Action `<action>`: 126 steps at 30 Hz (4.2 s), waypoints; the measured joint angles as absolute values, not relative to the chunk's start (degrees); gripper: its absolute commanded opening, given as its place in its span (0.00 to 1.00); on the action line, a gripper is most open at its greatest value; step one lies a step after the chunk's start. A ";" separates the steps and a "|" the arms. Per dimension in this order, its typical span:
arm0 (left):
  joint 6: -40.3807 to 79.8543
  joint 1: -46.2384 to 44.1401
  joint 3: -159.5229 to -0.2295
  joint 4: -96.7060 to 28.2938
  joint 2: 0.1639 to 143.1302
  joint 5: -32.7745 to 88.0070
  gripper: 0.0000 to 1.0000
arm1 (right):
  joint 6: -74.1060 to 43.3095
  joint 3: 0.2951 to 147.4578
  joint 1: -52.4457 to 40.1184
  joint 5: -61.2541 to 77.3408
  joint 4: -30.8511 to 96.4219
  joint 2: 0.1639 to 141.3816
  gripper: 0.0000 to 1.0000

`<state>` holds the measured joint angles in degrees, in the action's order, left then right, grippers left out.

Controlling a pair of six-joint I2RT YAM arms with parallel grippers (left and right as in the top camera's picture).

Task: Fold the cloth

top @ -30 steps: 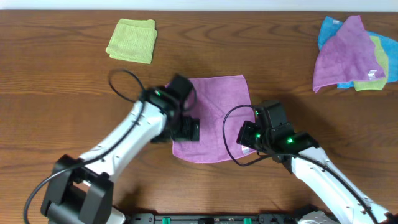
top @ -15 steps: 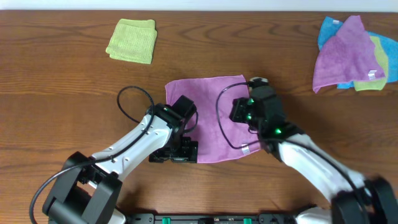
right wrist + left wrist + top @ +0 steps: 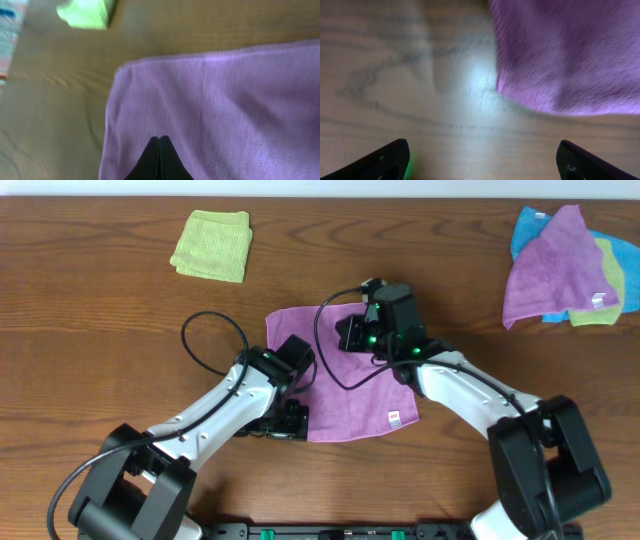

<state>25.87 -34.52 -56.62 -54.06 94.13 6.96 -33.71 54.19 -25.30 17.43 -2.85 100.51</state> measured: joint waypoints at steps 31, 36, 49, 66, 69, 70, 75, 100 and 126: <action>25.89 -34.52 -52.42 -34.48 94.13 9.69 0.95 | -33.19 54.39 -26.20 16.10 -3.03 110.65 0.02; 25.89 -34.52 -52.16 -33.01 94.13 11.07 0.95 | -33.19 54.39 -26.22 15.90 -3.03 110.65 0.01; 27.97 -34.54 -47.75 -24.05 93.84 15.29 0.95 | -33.17 54.43 -26.33 15.18 -3.46 110.76 0.02; 29.30 -34.54 -46.54 -27.81 93.86 39.20 0.95 | -33.15 54.70 -26.55 12.12 -3.73 110.85 0.02; 29.30 -34.15 -46.54 -27.88 93.86 42.41 0.95 | -33.12 54.70 -26.55 11.73 -3.75 110.85 0.02; 29.30 -33.78 -46.54 -27.88 93.86 43.51 0.95 | -33.06 54.72 -26.55 11.62 -3.75 110.85 0.01; 29.10 -30.28 -46.54 -28.05 93.86 50.22 0.95 | -32.97 54.81 -26.55 10.81 -3.68 110.85 0.02; 23.97 -27.00 -46.19 -30.30 93.84 42.28 0.95 | -30.72 55.46 -26.61 7.79 -2.61 110.85 0.01; 24.53 -32.91 -45.56 -15.92 95.29 35.83 0.95 | -30.72 55.51 -26.61 7.64 -2.44 110.85 0.01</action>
